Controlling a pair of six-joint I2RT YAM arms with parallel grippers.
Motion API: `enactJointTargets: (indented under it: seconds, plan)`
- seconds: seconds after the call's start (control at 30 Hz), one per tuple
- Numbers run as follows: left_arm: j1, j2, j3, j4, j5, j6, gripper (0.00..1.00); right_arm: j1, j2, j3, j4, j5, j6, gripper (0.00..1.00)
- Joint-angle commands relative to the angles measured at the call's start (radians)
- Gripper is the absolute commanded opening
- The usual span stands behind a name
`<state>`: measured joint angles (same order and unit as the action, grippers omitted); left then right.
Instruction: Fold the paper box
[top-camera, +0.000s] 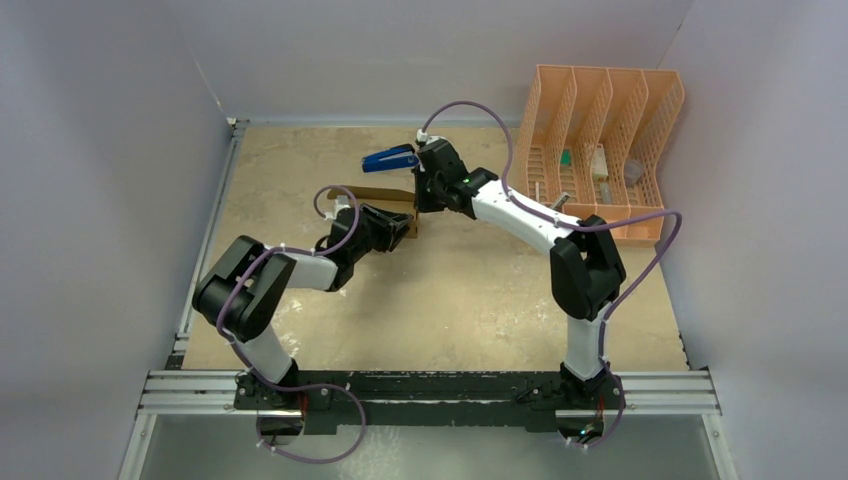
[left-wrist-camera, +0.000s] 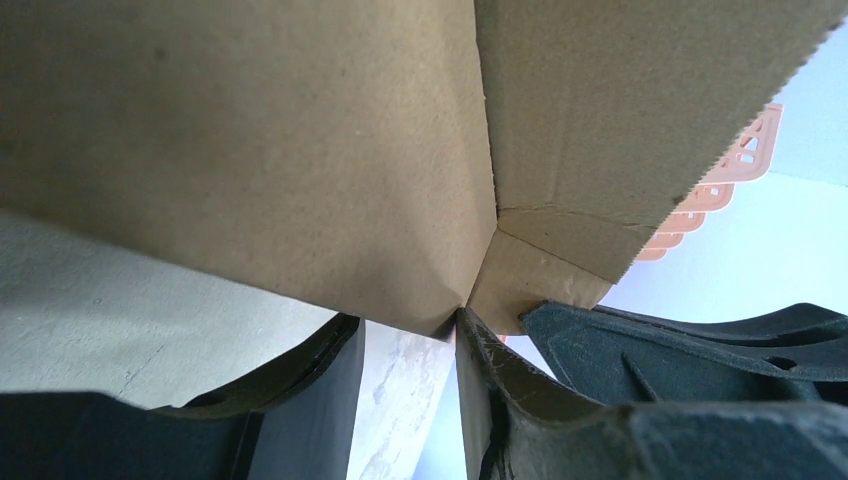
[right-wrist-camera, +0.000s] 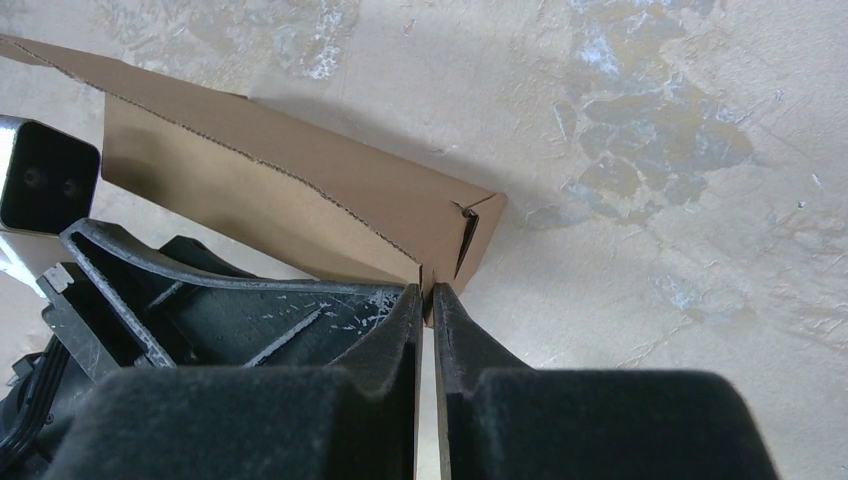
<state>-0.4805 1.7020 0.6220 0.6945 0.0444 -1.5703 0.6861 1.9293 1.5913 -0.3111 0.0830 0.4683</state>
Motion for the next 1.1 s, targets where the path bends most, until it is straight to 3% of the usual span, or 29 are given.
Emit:
enactJointTargets:
  seconds: [0.0,0.57,1.07]
  plan:
    - [-0.01,-0.002,-0.017,0.045,0.019,-0.013,0.38,0.006,0.015,0.014,-0.005,-0.024,0.019,0.08]
    - [-0.01,-0.023,-0.047,0.073,0.028,-0.023,0.38,-0.017,0.037,0.064,-0.027,-0.072,0.05,0.08]
    - [-0.01,-0.037,-0.042,0.06,0.025,-0.023,0.38,-0.014,-0.002,-0.06,0.026,-0.015,-0.04,0.07]
